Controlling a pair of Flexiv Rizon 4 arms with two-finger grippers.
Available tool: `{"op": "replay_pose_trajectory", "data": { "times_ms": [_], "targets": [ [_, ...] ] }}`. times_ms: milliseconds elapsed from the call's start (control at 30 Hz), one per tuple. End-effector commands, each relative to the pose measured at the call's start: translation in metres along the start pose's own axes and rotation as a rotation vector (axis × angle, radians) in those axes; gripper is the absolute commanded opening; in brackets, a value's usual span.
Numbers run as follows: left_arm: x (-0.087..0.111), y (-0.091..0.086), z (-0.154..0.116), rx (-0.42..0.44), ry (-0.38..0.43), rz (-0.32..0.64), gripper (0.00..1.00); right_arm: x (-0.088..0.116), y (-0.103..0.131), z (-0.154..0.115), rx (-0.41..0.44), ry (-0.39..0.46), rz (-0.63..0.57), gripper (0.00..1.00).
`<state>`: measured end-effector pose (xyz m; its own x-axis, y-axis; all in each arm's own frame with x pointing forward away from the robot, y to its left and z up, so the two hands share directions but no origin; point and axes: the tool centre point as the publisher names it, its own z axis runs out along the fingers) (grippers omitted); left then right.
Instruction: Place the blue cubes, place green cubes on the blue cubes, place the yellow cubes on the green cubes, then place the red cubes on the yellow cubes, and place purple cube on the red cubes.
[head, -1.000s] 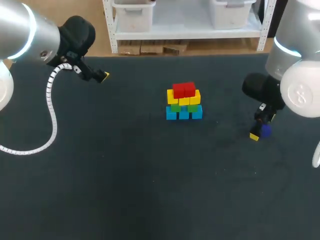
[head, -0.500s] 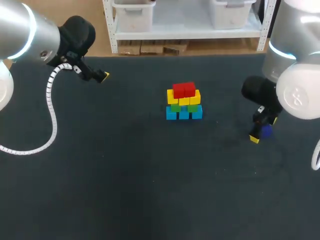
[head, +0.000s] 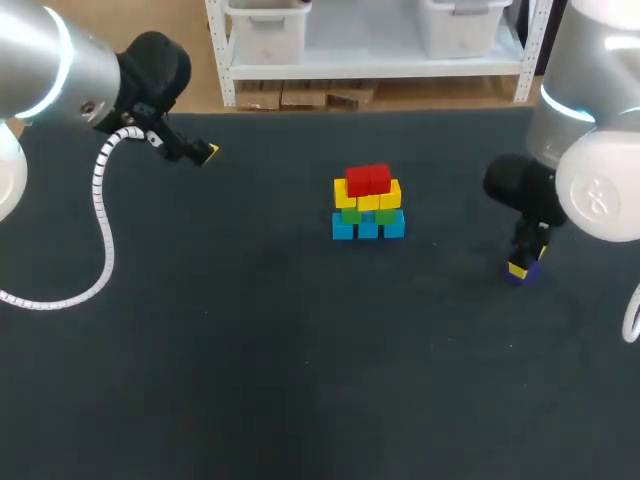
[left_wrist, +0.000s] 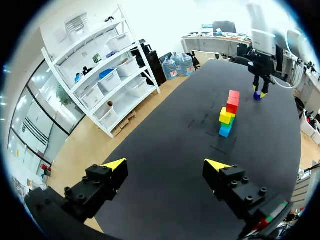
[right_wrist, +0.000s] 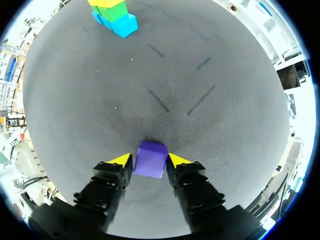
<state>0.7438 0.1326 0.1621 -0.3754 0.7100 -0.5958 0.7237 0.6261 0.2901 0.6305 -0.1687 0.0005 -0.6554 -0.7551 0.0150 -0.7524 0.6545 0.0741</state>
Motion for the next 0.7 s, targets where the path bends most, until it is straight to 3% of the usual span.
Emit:
{"op": "replay_pose_trajectory", "data": {
  "times_ms": [33,300,700],
  "targets": [
    [0.001,0.002,0.000,0.008,-0.004,0.004,1.00,-0.001,0.001,0.000,-0.005,-0.004,-0.007,0.28],
    [0.001,0.002,0.000,0.008,-0.004,0.004,1.00,0.000,0.006,-0.017,0.058,-0.011,-0.114,0.01],
    [0.001,0.002,0.000,0.008,-0.004,0.004,1.00,0.007,0.011,-0.090,0.102,-0.052,-0.323,0.09]
  ]
}}
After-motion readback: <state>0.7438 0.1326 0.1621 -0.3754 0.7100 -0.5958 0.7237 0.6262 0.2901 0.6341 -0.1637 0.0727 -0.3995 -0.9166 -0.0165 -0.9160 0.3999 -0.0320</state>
